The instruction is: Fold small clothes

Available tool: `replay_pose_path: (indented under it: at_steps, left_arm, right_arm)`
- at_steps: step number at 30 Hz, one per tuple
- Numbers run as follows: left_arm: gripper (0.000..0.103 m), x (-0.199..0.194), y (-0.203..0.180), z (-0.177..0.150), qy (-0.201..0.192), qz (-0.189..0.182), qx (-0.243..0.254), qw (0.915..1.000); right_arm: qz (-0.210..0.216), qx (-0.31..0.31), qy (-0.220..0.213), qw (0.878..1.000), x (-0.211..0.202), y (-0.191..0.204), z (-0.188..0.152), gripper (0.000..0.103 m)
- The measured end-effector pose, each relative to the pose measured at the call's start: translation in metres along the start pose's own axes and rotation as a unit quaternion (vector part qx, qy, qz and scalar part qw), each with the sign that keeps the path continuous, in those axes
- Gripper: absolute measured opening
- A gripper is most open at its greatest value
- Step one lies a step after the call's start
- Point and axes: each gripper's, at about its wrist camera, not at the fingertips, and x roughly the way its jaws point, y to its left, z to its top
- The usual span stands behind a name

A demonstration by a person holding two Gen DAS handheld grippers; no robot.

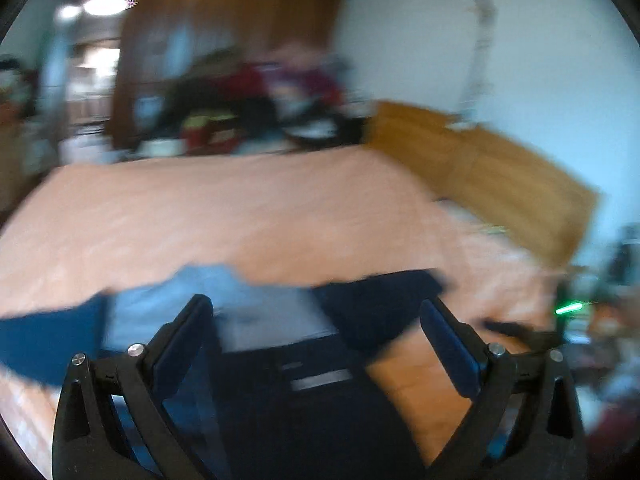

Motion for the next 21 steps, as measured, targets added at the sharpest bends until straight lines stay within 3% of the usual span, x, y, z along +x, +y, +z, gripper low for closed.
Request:
replay_pose_path:
  at_steps: [2, 5, 8, 11, 14, 16, 19, 21]
  left_arm:
    - [0.103, -0.026, -0.016, 0.026, -0.023, -0.033, 0.009, 0.9992]
    - [0.103, -0.055, -0.02, 0.037, -0.039, -0.065, -0.001, 0.9971]
    - [0.103, -0.073, -0.023, 0.028, -0.052, -0.028, 0.027, 0.9979]
    - [0.103, -0.082, -0.017, -0.002, -0.043, 0.004, 0.042, 0.9982]
    - [0.103, -0.068, 0.007, -0.046, -0.006, 0.02, 0.007, 0.9998]
    - [0.103, -0.043, 0.03, -0.076, 0.029, 0.04, -0.022, 0.9985]
    - [0.103, 0.001, 0.067, -0.116, 0.087, 0.082, -0.048, 0.9916]
    - [0.103, 0.036, 0.095, -0.144, 0.133, 0.12, -0.067, 0.9815]
  right_arm:
    - [0.017, -0.002, -0.017, 1.0, -0.013, 0.009, 0.006, 0.103]
    - [0.032, -0.008, -0.033, 0.999, -0.026, 0.018, 0.005, 0.103]
    - [0.031, -0.034, -0.047, 0.998, -0.039, 0.025, -0.001, 0.103]
    - [0.017, -0.072, -0.044, 0.996, -0.042, 0.023, -0.01, 0.103]
    - [-0.001, -0.059, 0.005, 0.998, -0.022, -0.014, -0.023, 0.103]
    - [-0.028, -0.019, 0.045, 0.998, -0.005, -0.065, -0.027, 0.103]
    - [-0.063, 0.044, 0.087, 0.993, 0.014, -0.138, -0.031, 0.103]
    - [-0.084, 0.084, 0.101, 0.988, 0.023, -0.183, -0.032, 0.103]
